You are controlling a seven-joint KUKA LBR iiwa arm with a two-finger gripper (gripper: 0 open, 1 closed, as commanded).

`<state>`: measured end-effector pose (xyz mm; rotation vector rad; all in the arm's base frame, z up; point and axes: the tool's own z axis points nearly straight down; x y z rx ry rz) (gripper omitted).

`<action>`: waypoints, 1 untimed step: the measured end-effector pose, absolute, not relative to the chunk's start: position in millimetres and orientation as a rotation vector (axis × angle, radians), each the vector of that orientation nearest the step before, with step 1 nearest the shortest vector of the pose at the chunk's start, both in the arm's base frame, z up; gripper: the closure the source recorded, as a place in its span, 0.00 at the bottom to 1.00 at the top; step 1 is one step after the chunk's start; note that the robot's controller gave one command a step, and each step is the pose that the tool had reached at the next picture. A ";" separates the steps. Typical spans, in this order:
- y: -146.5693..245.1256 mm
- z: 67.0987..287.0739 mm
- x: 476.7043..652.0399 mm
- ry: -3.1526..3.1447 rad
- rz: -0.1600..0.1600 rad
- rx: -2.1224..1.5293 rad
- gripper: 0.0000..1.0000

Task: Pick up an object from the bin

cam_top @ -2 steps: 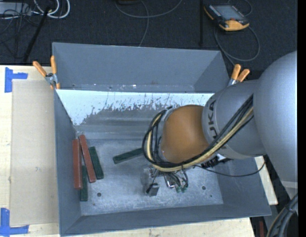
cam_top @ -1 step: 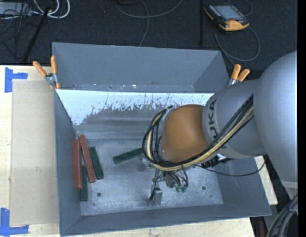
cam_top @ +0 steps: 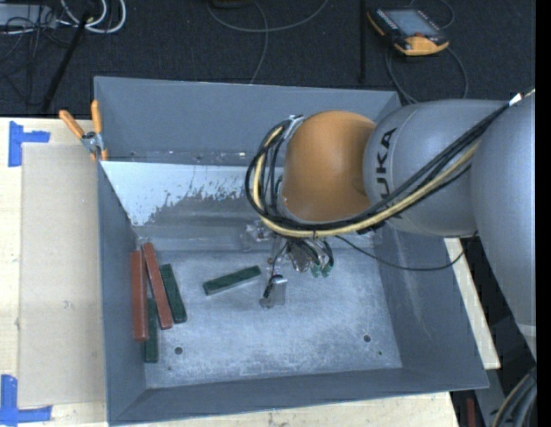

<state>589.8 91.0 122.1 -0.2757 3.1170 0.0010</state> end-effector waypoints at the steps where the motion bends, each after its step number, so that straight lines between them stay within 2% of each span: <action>1: 124.8 67.9 603.5 3.101 0.001 -0.511 0.00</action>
Offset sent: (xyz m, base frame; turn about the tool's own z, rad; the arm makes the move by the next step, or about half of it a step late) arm 0.0143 0.0329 -0.0521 -0.1510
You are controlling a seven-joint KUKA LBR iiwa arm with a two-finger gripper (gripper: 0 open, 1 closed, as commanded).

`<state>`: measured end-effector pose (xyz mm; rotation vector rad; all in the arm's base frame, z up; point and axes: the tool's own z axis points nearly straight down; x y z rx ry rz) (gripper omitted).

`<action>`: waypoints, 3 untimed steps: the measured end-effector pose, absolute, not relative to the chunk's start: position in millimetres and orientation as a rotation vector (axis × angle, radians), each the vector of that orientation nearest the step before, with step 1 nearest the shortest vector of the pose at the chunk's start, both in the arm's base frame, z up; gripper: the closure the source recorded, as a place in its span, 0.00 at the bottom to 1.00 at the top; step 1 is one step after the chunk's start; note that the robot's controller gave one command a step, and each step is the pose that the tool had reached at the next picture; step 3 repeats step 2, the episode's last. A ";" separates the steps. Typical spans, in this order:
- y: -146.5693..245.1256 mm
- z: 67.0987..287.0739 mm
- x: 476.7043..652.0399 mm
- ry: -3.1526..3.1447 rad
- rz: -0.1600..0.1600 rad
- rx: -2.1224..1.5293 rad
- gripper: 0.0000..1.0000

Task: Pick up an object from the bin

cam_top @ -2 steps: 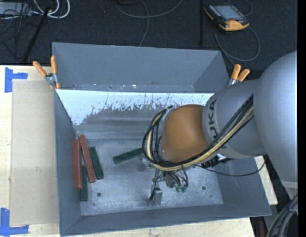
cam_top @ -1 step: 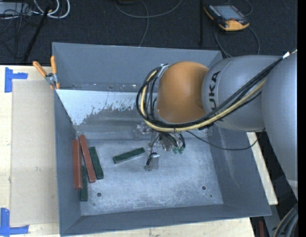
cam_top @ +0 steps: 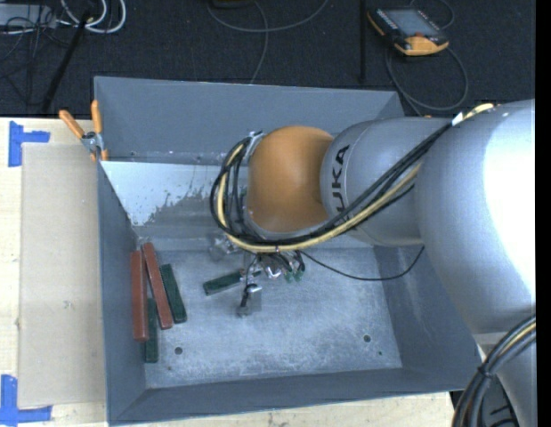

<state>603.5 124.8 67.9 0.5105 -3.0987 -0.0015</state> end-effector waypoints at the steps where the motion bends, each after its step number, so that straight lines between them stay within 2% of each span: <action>1: 123.9 70.3 604.8 -3.103 -0.002 0.503 1.00; 2: 120.6 223.2 596.4 -3.072 0.000 0.703 1.00; 3: 120.6 223.2 596.4 -3.072 0.000 0.703 1.00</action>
Offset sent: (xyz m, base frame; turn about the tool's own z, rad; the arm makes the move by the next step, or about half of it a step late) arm 0.0000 0.0000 0.0000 0.0000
